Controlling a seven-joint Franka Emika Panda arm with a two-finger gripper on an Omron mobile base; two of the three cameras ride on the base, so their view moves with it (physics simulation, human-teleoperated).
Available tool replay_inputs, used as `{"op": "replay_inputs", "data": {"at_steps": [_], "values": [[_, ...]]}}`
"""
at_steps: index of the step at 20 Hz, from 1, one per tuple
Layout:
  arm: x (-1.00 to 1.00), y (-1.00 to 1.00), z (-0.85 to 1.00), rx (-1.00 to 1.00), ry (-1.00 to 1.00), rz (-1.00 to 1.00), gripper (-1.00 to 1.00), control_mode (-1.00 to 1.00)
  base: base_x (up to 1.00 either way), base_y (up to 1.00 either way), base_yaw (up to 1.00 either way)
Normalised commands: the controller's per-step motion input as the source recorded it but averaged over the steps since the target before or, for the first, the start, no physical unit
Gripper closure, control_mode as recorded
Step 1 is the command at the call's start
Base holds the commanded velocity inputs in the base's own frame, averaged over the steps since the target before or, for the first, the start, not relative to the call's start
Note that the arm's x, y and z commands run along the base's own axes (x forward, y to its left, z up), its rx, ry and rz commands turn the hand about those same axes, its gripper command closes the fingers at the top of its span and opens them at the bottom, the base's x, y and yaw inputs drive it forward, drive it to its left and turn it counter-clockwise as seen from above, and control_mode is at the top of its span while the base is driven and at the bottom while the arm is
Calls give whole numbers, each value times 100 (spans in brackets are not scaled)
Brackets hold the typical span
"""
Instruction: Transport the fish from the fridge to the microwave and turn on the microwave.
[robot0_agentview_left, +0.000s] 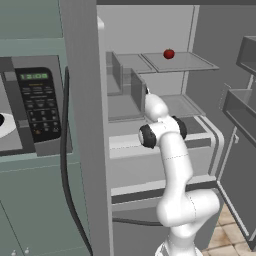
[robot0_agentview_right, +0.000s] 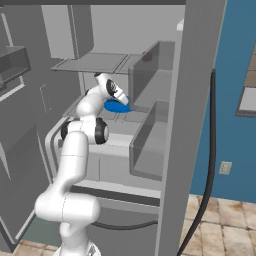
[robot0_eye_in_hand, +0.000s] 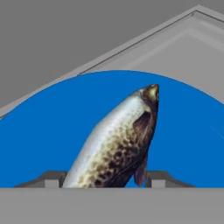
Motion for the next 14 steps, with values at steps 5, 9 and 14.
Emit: {"op": "replay_inputs", "data": {"at_steps": [5,9,14], "values": [[-19,-7,-46,0,-2,-4,100,-100,0,0,0],[-18,-6,-46,0,-1,-5,100,-100,0,0,0],[-16,-8,-26,0,-4,-3,100,-100,0,0,0]]}}
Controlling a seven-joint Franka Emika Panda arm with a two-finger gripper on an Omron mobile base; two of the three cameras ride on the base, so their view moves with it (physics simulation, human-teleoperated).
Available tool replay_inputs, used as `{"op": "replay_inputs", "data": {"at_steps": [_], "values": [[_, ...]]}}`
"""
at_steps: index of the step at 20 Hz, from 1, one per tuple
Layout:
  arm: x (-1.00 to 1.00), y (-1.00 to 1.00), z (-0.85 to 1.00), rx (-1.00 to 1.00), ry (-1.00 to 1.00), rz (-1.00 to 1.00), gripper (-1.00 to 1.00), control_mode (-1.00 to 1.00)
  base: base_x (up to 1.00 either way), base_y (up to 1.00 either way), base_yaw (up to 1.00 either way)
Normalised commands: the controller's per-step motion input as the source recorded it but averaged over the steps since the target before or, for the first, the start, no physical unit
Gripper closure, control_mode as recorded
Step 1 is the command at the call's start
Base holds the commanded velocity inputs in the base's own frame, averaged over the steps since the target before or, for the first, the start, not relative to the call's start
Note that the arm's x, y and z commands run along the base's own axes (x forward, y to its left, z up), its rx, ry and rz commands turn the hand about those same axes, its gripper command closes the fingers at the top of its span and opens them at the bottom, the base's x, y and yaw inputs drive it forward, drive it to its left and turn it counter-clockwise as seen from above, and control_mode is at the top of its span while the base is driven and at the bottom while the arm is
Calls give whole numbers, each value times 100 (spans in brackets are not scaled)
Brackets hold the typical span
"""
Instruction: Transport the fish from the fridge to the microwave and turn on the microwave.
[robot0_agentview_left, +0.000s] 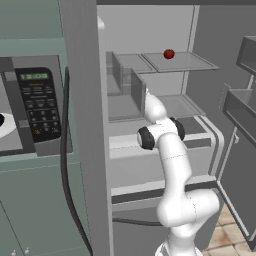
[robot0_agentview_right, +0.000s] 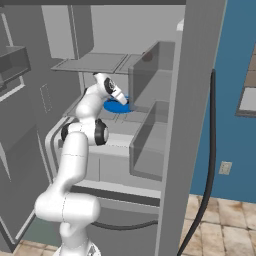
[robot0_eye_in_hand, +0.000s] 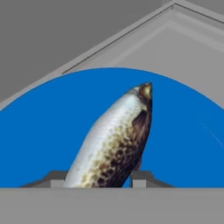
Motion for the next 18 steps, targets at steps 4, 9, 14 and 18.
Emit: {"op": "replay_inputs", "data": {"at_steps": [4,9,14,18], "values": [[-16,0,-23,0,-10,-4,100,-100,0,0,0],[-5,0,-22,0,-10,-3,100,-100,0,0,0],[-5,0,-11,0,-11,0,100,-100,0,0,0],[-12,-2,-1,0,-13,0,100,-100,0,0,0]]}}
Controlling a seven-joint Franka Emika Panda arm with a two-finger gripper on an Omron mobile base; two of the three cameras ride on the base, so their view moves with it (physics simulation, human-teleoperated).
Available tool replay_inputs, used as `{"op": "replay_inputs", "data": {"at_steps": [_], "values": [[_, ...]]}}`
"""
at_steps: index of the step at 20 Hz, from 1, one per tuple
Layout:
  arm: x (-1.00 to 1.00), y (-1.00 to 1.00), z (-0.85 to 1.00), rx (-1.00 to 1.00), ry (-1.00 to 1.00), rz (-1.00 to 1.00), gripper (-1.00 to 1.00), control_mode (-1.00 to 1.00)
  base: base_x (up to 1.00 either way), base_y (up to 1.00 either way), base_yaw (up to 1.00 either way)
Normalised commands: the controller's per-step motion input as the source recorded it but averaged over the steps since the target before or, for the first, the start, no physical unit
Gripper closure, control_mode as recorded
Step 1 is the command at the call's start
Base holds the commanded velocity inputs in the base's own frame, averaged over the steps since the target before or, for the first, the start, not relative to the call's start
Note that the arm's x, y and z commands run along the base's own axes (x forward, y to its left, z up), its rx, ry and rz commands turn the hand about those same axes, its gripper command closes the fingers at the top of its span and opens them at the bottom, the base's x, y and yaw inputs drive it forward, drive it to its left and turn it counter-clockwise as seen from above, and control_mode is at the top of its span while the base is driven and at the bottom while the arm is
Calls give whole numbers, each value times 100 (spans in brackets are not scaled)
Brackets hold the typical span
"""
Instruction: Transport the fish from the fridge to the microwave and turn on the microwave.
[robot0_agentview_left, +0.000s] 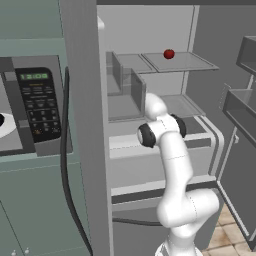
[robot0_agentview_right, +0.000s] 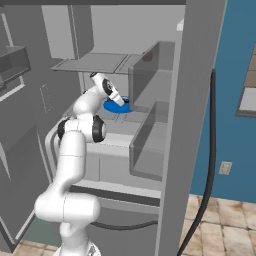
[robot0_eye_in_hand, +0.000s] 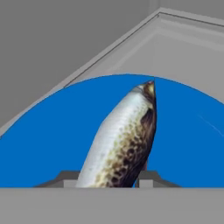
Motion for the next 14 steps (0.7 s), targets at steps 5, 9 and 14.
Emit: {"op": "replay_inputs", "data": {"at_steps": [5,9,14], "values": [[-24,0,0,0,-14,2,100,-100,0,0,0],[-28,-2,-2,0,-13,6,100,-100,0,0,0],[-23,-3,-1,0,-10,6,100,-100,0,0,0]]}}
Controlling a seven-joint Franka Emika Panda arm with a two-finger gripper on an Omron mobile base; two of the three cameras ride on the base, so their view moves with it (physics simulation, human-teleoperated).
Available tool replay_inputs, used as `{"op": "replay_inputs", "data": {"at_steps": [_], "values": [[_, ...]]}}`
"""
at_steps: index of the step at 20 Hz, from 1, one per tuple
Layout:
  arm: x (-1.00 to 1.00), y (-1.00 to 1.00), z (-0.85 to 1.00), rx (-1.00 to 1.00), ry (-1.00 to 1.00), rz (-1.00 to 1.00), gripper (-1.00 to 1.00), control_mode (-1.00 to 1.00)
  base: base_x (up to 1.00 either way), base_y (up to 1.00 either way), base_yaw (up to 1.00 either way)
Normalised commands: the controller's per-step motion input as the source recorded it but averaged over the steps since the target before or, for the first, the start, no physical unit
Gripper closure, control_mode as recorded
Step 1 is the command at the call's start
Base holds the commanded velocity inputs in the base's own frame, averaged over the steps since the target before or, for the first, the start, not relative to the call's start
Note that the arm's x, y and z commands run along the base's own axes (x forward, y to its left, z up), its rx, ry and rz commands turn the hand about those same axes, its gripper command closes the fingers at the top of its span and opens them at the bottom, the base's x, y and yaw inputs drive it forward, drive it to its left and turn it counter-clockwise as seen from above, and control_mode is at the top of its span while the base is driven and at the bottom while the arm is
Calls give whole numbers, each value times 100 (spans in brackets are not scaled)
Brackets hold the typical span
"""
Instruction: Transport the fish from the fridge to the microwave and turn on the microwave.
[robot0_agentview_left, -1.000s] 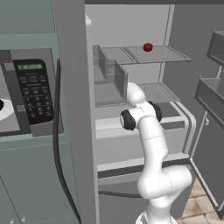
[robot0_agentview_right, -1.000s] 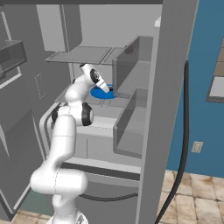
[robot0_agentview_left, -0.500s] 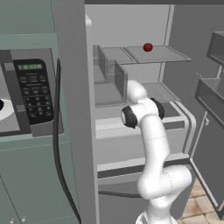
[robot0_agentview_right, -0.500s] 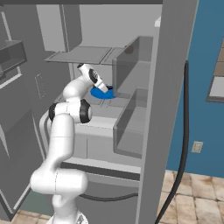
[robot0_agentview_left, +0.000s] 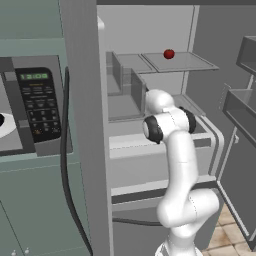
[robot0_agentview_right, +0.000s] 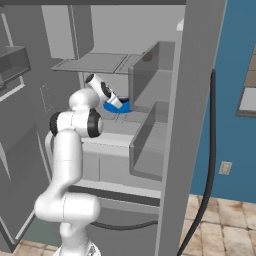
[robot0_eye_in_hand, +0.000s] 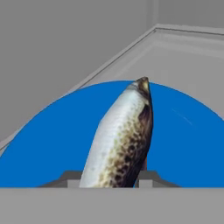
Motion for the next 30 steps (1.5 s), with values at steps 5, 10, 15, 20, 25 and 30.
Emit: {"op": "replay_inputs", "data": {"at_steps": [5,10,15,20,25,30], "values": [[-24,-2,-1,1,-11,7,100,-100,0,0,0],[-22,-3,2,0,-2,4,100,-100,0,0,0],[-25,-4,5,0,0,1,100,-100,0,0,0],[-27,-4,9,0,0,3,100,-100,0,0,0],[-29,-3,13,0,0,2,100,-100,0,0,0],[-29,-4,15,0,0,3,100,-100,0,0,0]]}}
